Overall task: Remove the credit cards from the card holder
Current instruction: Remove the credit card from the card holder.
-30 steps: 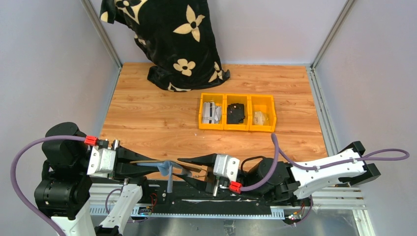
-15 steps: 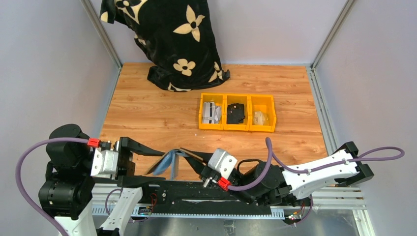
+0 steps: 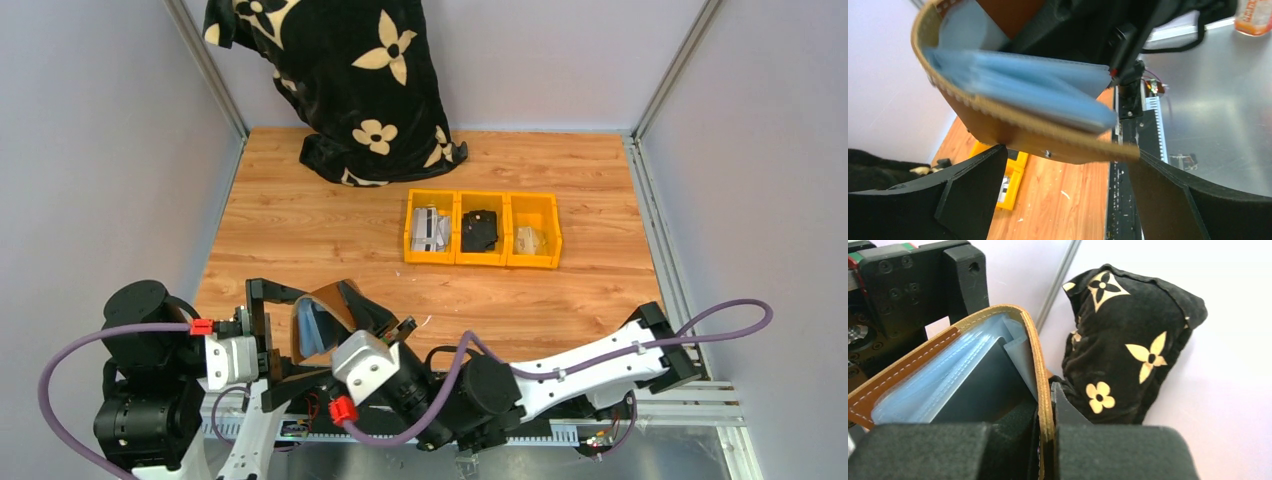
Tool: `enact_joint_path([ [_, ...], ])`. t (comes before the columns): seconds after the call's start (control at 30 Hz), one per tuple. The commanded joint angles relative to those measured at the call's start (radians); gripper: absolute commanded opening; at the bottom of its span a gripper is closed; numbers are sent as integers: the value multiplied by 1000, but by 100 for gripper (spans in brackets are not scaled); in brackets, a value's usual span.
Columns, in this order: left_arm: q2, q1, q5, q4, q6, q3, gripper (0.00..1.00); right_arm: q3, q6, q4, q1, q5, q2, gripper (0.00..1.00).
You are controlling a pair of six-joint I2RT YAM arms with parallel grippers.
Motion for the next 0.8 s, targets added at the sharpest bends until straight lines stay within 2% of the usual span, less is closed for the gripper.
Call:
enact_joint_path([
  [0.0, -15, 56, 2, -7, 30, 11, 100, 69, -279, 233, 33, 82, 72, 0],
  [0.07, -15, 57, -19, -7, 37, 13, 100, 60, -330, 304, 45, 81, 85, 0],
  [0.3, 8, 56, -44, -4, 44, 27, 100, -7, -237, 247, 63, 98, 20, 0],
  [0.5, 33, 57, -10, -2, 68, 53, 89, -142, 141, -70, 63, 2, -161, 0],
  [0.77, 79, 59, 43, -7, 17, 88, 88, -145, 177, -110, 64, 26, -167, 0],
])
